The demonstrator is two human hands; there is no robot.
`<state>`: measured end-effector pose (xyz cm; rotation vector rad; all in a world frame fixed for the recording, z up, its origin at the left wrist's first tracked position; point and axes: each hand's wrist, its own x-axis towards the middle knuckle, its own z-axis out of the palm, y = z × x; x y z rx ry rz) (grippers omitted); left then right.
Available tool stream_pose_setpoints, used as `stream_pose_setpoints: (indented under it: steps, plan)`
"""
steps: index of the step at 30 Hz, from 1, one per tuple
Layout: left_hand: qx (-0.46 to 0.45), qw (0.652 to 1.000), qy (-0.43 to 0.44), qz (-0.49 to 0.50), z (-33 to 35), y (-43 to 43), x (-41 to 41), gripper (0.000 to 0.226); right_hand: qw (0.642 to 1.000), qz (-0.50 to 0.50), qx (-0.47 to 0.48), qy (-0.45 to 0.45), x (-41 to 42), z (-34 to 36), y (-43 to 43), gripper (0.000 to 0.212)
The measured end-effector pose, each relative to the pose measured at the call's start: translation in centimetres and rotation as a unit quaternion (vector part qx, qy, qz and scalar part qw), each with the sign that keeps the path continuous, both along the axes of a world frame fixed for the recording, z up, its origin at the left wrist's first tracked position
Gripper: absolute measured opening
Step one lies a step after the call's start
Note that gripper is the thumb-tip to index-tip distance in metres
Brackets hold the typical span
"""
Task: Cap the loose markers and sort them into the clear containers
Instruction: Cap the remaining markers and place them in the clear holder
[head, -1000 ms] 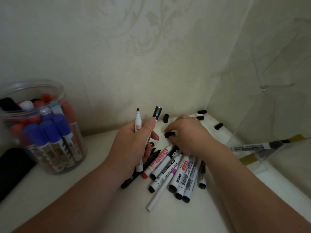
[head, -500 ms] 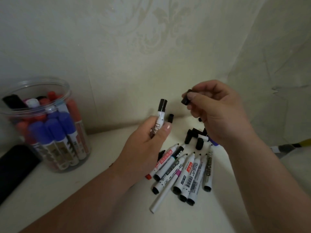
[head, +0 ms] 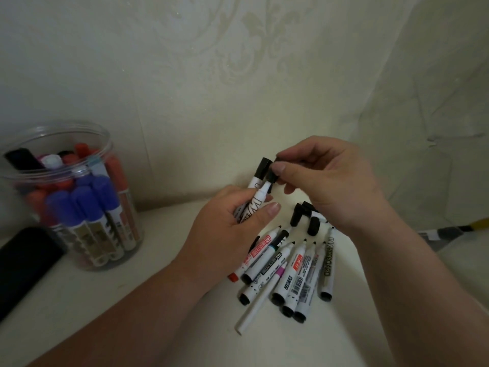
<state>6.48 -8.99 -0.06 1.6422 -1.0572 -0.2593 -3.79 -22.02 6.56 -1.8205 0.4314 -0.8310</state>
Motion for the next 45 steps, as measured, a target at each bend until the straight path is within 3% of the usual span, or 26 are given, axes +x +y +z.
stream_pose_setpoints:
  steps: [7, 12, 18, 24, 28, 35, 39, 42, 45]
  plan:
    - [0.025, 0.999, -0.036, -0.026, 0.0, 0.3, 0.0, 0.022, 0.993, 0.068, -0.03, 0.09, -0.6, 0.1, -0.5, 0.007]
    - [0.019, 0.997, -0.051, -0.05, 0.2, 0.7, -0.2, 0.029, 0.986, 0.129, -0.021, 0.102, -1.3, 0.7, -1.0, 0.023]
    - [0.044, 0.989, -0.126, -0.056, -0.2, 0.8, -0.1, 0.028, 0.975, 0.106, -0.086, 0.177, -1.9, 1.0, -0.9, 0.014]
    - [0.011, 0.983, -0.182, -0.021, -0.6, 0.7, 0.3, 0.03, 0.98, 0.087, 0.01, 0.18, -1.1, 0.7, -0.2, 0.025]
    - [0.005, 0.979, -0.205, 0.0, -0.8, 0.5, 0.3, 0.032, 0.98, 0.058, 0.015, 0.188, -0.8, 0.8, 0.5, 0.026]
    - [-0.03, 0.988, -0.15, 0.005, -0.5, 0.5, 0.0, 0.009, 0.982, 0.094, 0.07, 0.147, 0.0, -0.5, 0.8, 0.026]
    - [-0.021, 0.998, -0.05, -0.017, -0.6, 0.5, -0.5, 0.036, 0.989, 0.041, 0.11, 0.091, 0.1, -0.6, -0.2, 0.015]
    - [-0.032, 0.998, -0.037, -0.027, -0.3, 0.4, -0.7, 0.037, 0.991, 0.017, 0.123, 0.051, 0.3, -0.8, -0.4, 0.017]
    - [-0.045, 0.999, -0.007, -0.022, -0.3, 0.5, -0.7, 0.03, 0.997, -0.006, 0.052, 0.048, 0.4, -1.0, 0.1, 0.024]
